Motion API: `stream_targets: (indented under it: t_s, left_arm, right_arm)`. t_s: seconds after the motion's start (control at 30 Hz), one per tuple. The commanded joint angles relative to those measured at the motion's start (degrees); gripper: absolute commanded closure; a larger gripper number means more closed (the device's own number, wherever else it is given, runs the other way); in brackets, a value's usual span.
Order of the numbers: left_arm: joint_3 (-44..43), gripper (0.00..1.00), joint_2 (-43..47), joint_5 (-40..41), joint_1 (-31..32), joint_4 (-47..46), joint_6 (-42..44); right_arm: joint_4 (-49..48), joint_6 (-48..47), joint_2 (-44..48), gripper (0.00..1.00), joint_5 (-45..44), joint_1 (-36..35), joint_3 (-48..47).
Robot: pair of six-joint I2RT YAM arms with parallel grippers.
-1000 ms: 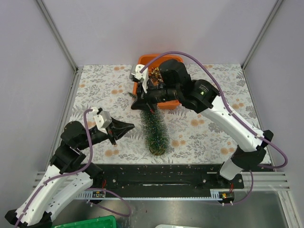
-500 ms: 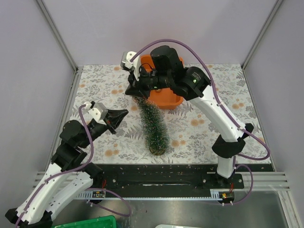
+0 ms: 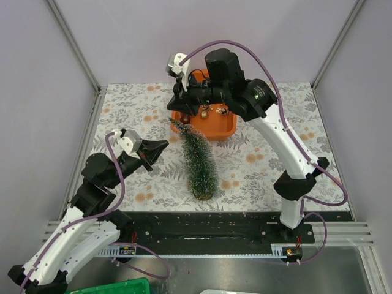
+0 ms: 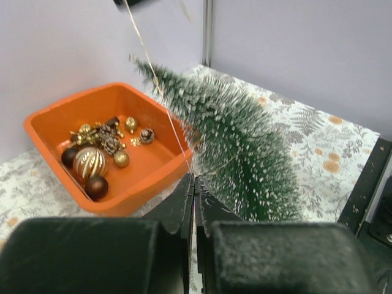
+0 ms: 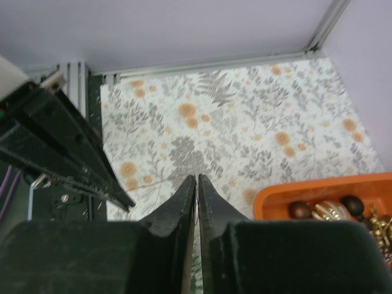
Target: Decorate the small christmas tree
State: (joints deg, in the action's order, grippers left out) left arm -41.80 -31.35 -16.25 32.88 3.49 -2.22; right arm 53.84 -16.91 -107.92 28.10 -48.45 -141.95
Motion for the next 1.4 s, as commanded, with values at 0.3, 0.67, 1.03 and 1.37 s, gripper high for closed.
stream_targets:
  t_s: [0.3, 0.67, 1.03, 1.37]
  left_arm:
    - [2.60, 0.96, -0.02, -3.00, -0.01, 2.58, -3.05]
    - [3.30, 0.94, 0.59, -0.11, -0.10, 1.26, -5.07]
    - [3.66, 0.91, 2.08, -0.88, -1.68, -1.64, -10.35]
    - [4.01, 0.90, 3.05, 1.74, -3.35, -2.96, -14.21]
  right_arm:
    - [-11.83, -0.15, -3.09, 0.85, -1.20, 3.97, -6.76]
    - [-15.69, 2.40, 1.29, 0.73, -0.50, 5.46, 2.72]
    - [-30.54, 7.32, 25.27, 0.36, -4.28, 8.63, 34.51]
    - [-33.98, 12.25, 36.99, 0.35, -2.70, 8.90, 48.25]
